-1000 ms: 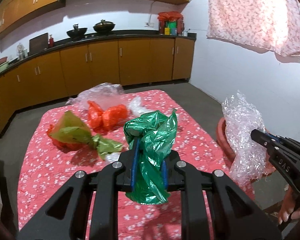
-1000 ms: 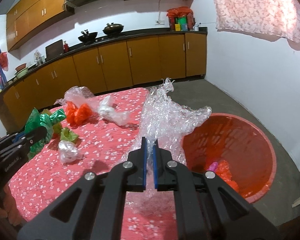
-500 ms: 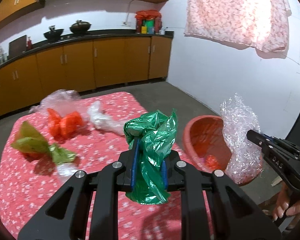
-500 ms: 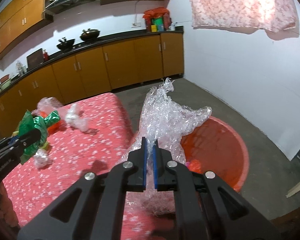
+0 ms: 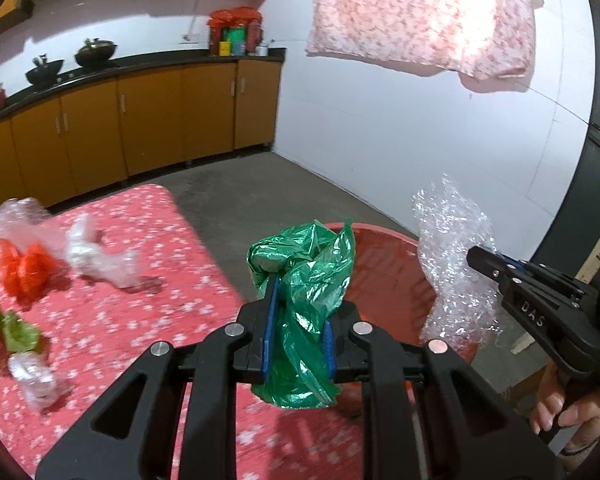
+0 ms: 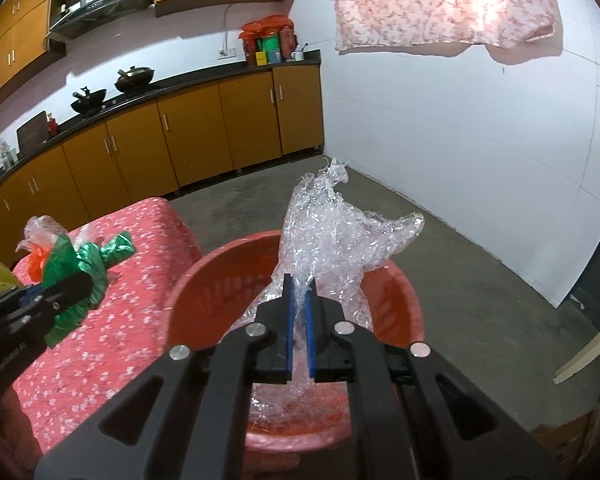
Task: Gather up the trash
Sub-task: 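Carry the green bag and bubble wrap over the orange basket and open both tools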
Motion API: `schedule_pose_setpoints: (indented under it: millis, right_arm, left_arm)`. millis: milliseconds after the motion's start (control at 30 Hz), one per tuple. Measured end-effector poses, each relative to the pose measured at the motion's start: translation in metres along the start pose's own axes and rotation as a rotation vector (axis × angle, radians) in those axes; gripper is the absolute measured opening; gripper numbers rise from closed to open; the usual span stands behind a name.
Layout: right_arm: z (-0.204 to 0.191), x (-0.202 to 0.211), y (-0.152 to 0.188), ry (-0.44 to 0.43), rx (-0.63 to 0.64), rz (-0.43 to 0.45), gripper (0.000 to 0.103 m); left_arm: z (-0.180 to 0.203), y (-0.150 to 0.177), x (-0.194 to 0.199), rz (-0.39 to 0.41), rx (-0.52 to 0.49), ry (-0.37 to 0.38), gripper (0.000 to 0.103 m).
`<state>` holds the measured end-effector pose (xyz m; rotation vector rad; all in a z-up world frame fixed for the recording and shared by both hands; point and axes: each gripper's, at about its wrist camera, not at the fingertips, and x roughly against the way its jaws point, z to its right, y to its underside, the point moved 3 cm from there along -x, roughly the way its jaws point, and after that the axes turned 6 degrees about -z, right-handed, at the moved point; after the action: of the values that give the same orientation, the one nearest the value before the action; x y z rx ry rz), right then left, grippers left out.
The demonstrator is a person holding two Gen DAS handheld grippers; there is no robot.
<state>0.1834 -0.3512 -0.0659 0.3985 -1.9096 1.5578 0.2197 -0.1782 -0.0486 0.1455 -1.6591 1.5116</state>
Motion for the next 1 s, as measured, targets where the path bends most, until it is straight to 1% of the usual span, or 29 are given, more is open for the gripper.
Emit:
schedule_pose_setpoints:
  millis: [233,467,567,600,633,667,767,833,900,933,1000]
  right_arm:
    - [0.014,-0.014,0.002,0.011,0.001,-0.008,0.006]
    - [0.023,-0.025,0.004,0.001,-0.010,-0.016,0.006]
    - [0.025,-0.027,0.005,-0.016,-0.013,-0.017,0.007]
    - [0.025,-0.028,0.005,-0.022,-0.013,-0.016,0.008]
    - [0.025,-0.028,0.006,-0.027,-0.012,-0.016,0.011]
    - [0.026,-0.030,0.006,-0.036,-0.015,-0.017,0.011]
    - [0.030,-0.033,0.008,-0.053,-0.029,-0.026,0.013]
    - [0.032,-0.034,0.011,-0.054,-0.033,-0.033,0.016]
    - [0.034,-0.035,0.013,-0.052,-0.034,-0.035,0.019]
    - [0.034,-0.035,0.014,-0.049,-0.035,-0.034,0.022]
    - [0.035,-0.034,0.015,-0.045,-0.039,-0.033,0.025]
  left_arm:
    - [0.025,-0.005,-0.030,-0.037,-0.025,0.043,0.019]
    - [0.041,-0.007,-0.052,-0.065,-0.053,0.057,0.019]
    - [0.046,-0.006,-0.061,-0.082,-0.055,0.058,0.019]
    - [0.046,-0.005,-0.064,-0.089,-0.052,0.058,0.019]
    - [0.045,-0.004,-0.066,-0.094,-0.048,0.059,0.020]
    - [0.044,-0.003,-0.069,-0.101,-0.042,0.059,0.020]
    - [0.043,-0.001,-0.075,-0.118,-0.033,0.063,0.026]
    - [0.041,0.001,-0.078,-0.130,-0.027,0.066,0.034]
    - [0.040,0.003,-0.077,-0.130,-0.024,0.062,0.038]
    - [0.038,0.004,-0.076,-0.129,-0.023,0.057,0.039]
    - [0.032,0.006,-0.072,-0.127,-0.012,0.042,0.039]
